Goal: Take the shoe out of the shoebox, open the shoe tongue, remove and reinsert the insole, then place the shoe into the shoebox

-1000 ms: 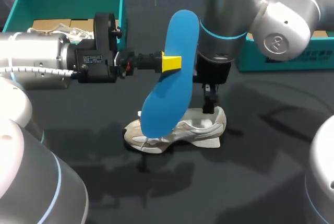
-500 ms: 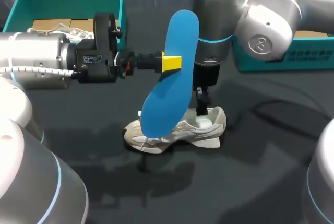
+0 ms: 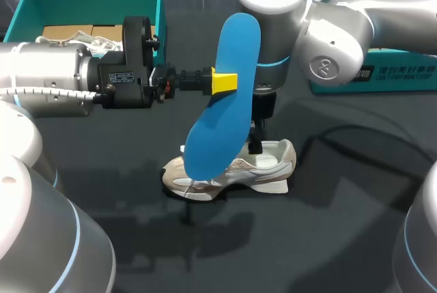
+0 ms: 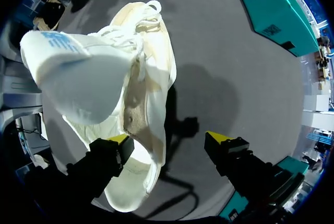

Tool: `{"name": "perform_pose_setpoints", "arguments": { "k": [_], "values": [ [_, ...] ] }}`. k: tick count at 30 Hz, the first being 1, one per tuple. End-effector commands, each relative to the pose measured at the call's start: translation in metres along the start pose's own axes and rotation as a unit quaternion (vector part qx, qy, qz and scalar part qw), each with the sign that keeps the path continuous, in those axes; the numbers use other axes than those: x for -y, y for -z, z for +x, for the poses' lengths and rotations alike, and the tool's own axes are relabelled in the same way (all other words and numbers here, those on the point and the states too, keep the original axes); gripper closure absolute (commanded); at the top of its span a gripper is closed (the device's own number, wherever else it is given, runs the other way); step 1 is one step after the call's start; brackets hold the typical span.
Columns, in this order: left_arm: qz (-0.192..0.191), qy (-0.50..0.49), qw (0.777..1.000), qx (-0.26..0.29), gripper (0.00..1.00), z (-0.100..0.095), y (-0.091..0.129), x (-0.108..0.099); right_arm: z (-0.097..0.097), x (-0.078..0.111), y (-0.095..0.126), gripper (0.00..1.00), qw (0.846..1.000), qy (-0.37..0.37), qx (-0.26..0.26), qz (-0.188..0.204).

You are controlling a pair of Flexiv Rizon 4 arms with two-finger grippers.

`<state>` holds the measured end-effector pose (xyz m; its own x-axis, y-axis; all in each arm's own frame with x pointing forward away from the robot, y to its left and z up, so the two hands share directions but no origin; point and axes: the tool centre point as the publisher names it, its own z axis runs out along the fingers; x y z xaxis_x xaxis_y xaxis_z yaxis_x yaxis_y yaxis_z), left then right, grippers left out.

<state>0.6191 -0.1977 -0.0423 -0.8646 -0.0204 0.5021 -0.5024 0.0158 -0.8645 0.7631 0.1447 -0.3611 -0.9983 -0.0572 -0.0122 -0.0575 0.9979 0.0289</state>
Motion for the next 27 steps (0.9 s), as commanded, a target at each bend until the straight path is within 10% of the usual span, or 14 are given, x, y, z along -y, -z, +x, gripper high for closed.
{"name": "perform_pose_setpoints", "arguments": {
  "k": [1,10,15,18,27],
  "values": [
    [0.002,0.0,1.0,0.0,1.0,0.0,-0.001,-0.002,0.002,0.0,-0.008,0.27,1.0,0.0,-0.001,-0.008],
    [0.002,0.0,1.0,0.0,1.0,0.0,-0.001,-0.002,0.005,-0.003,-0.022,0.25,1.0,0.006,-0.016,-0.024],
    [0.002,0.0,1.0,0.0,1.0,0.0,-0.001,-0.002,0.007,-0.004,-0.026,0.58,0.999,0.008,-0.021,-0.028],
    [0.002,0.0,1.0,0.0,1.0,0.0,-0.001,-0.002,0.007,-0.005,-0.027,1.0,0.999,0.008,-0.023,-0.028],
    [0.002,0.0,1.0,0.0,1.0,0.0,-0.001,-0.002,0.012,-0.009,-0.02,1.0,0.999,0.005,-0.042,-0.013]
  ]
}}
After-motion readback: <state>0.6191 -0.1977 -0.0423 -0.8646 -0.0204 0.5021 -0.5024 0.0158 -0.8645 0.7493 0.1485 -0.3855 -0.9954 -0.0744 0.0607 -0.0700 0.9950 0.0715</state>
